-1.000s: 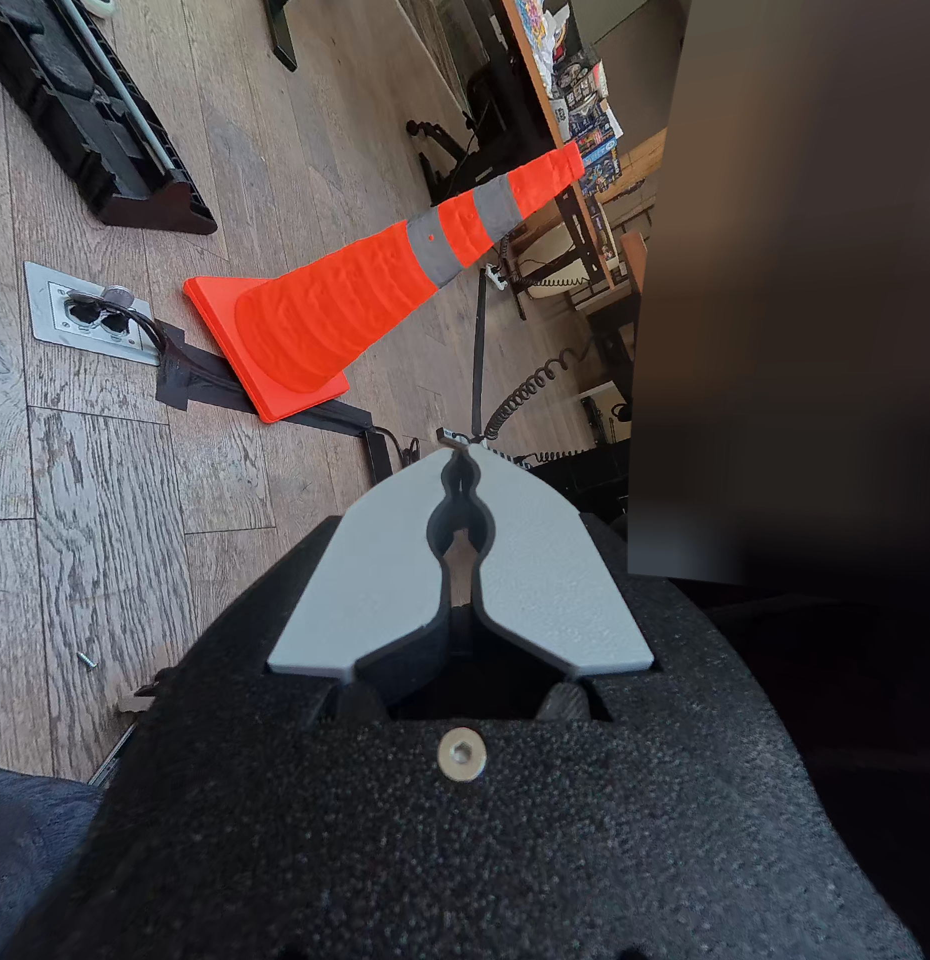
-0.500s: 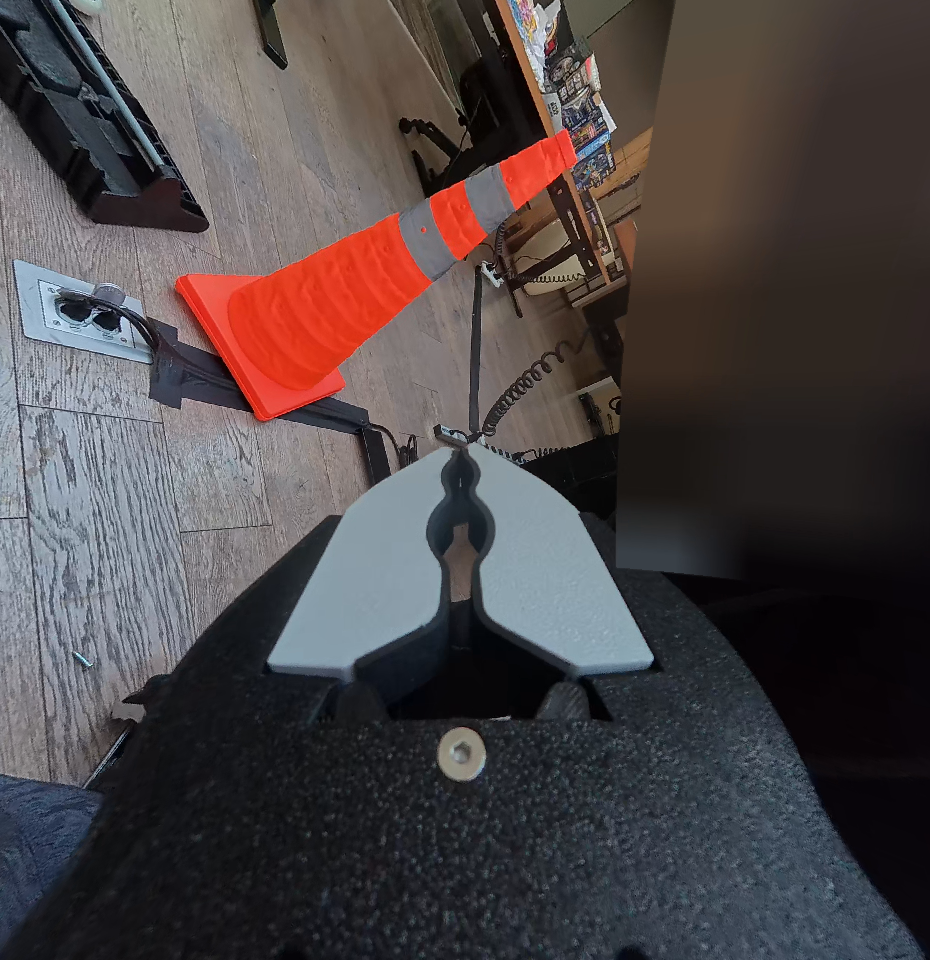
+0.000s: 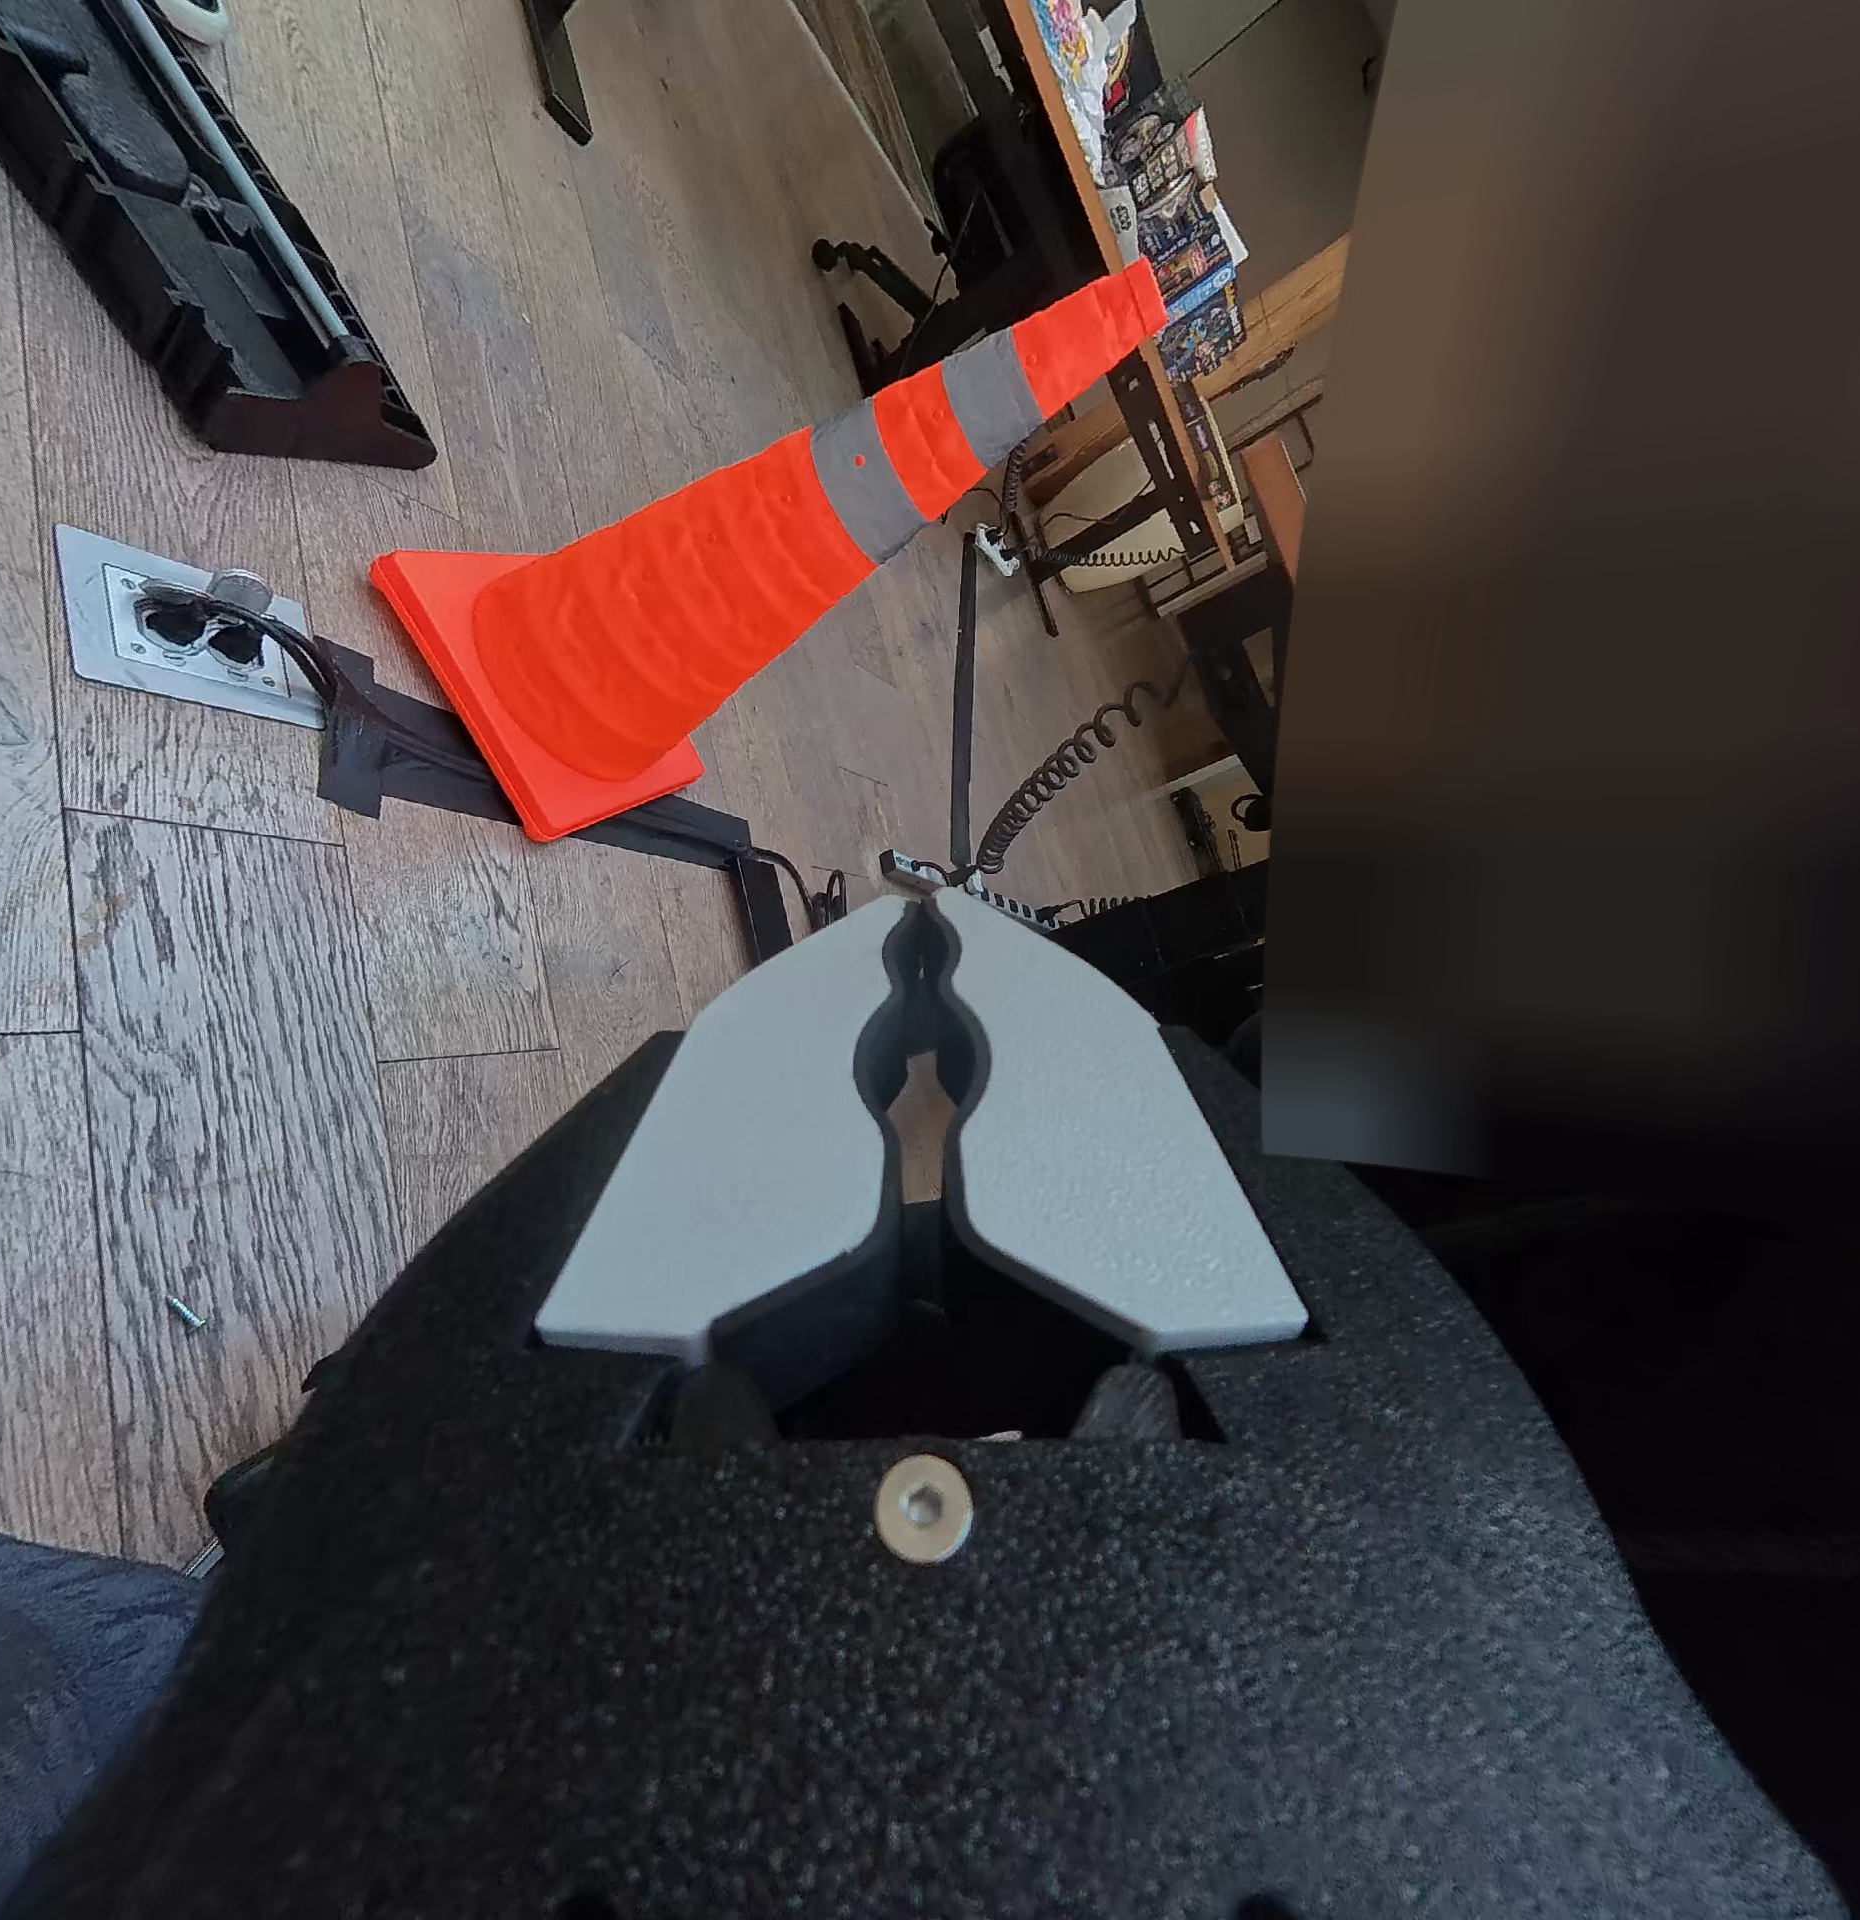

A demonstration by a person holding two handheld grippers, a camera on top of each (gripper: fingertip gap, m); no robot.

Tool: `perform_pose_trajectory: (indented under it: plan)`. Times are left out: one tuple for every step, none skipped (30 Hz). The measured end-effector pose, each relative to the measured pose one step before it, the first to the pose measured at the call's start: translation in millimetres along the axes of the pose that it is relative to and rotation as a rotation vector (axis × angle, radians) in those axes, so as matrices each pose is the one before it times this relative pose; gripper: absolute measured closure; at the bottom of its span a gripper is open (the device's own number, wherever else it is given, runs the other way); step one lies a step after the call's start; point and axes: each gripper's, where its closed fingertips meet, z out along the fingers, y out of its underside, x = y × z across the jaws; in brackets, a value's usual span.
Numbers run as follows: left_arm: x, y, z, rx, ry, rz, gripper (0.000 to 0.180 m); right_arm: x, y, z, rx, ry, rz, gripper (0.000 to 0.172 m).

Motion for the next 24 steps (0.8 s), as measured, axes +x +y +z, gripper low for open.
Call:
perform_pose_trajectory:
  plan:
    - [0.16, -0.09, 0.37, -0.0004, -0.0002, 0.0009, 0.18, -0.03, -0.54, -0.04, 0.0142, -0.0041, 0.0246, 0.149]
    - [0.19, 0.02, 0.31, -0.0006, -0.0002, 0.0009, 0.18, -0.03, -0.67, -0.02, 0.0138, -0.0046, 0.027, 0.149]
    - [0.12, 0.05, 0.19, -0.0011, 0.0, 0.0017, 0.18, -0.11, -0.82, 0.03, 0.0164, -0.0013, 0.0247, 0.15]
    - [0.14, 0.16, 0.18, -0.0009, -0.0012, 0.0021, 0.18, 0.03, -0.63, 0.1, 0.0144, 0.0039, 0.0145, 0.15]
    - [0.16, -0.07, 0.2, 0.0, -0.0006, 0.0018, 0.18, -0.08, -0.41, 0.27, 0.0115, 0.0086, 0.0024, 0.15]
    - [0.14, 0.02, 0.04, 0.0003, 0.0001, 0.0005, 0.18, -0.25, -0.47, 0.21, 0.0125, 0.0122, 0.0027, 0.15]
    - [0.2, -0.04, 0.18, 0.0003, 0.0004, 0.0002, 0.18, -0.85, -0.28, 0.13, 0.0109, 0.007, 0.0047, 0.148]
    - [0.26, -0.17, -0.01, 0.0011, 0.0008, 0.0006, 0.18, -2.73, -0.03, -0.05, 0.0088, -0.01, 0.0015, 0.142]
    - [0.39, -0.18, -0.05, 0.0014, 0.0009, 0.0009, 0.18, -2.81, 0.03, 0.0, 0.0062, -0.0123, -0.0006, 0.136]
    - [0.2, -0.02, 0.06, 0.0006, 0.0007, 0.0007, 0.18, -1.12, 0.2, 0.13, 0.0003, -0.0014, -0.0076, 0.135]
    - [0.14, 0.1, 0.0, -0.0003, 0.0002, 0.0006, 0.18, 0.14, 0.16, 0.24, -0.0037, 0.0073, -0.0099, 0.135]
    - [0.06, 0.07, 0.01, -0.0001, -0.0002, 0.0009, 0.18, 0.07, 0.13, 0.23, -0.0083, 0.0053, -0.0073, 0.135]
    - [0.18, -0.03, -0.09, 0.0, 0.0003, 0.0008, 0.18, -0.13, 0.15, 0.18, -0.0128, -0.0012, -0.0069, 0.135]
    - [0.07, -0.13, -0.08, 0.0004, 0.0005, 0.0004, 0.18, -0.41, -0.15, 0.09, -0.0132, -0.0076, 0.0019, 0.134]
    - [0.04, -0.04, -0.08, 0.0007, 0.0001, -0.0003, 0.18, 1.07, -0.29, 0.12, -0.0105, 0.0003, 0.0141, 0.136]
    - [0.07, -0.24, -0.07, 0.0014, 0.0008, -0.0006, 0.18, 1.65, -0.31, 0.08, -0.0065, 0.003, 0.0154, 0.14]
    - [0.08, -0.21, -0.14, 0.0008, 0.0004, -0.0004, 0.18, 1.63, -0.08, 0.18, -0.0041, 0.0035, 0.0089, 0.143]
    - [0.04, -0.04, -0.08, 0.0001, 0.0005, -0.0001, 0.18, 2.82, 0.15, 0.32, -0.005, 0.0138, 0.0, 0.149]
    - [0.02, 0.02, -0.01, -0.0001, 0.0003, 0.0003, 0.18, -0.08, 0.29, 0.12, -0.0088, -0.0044, -0.0145, 0.148]
    - [0.04, 0.09, -0.05, -0.0001, 0.0002, 0.0003, 0.18, 1.14, 0.36, 0.32, -0.0127, 0.0077, -0.0151, 0.151]
    - [0.14, 0.05, -0.03, 0.0002, 0.0008, 0.0001, 0.18, 0.17, 0.11, 0.21, -0.0147, 0.0062, -0.0176, 0.151]
    - [-0.02, -0.07, -0.07, 0.0003, 0.0001, 0.0, 0.18, 0.2, 0.35, 0.38, -0.0171, 0.0108, -0.0186, 0.151]
    - [0.06, -0.11, -0.2, 0.0006, 0.0002, 0.0002, 0.18, 0.29, 0.69, 0.43, -0.0167, 0.0156, -0.0229, 0.151]
    - [-0.07, -0.24, -0.18, 0.0018, 0.0, -0.0002, 0.18, 0.25, 0.41, 0.4, -0.0122, 0.0173, -0.0249, 0.151]
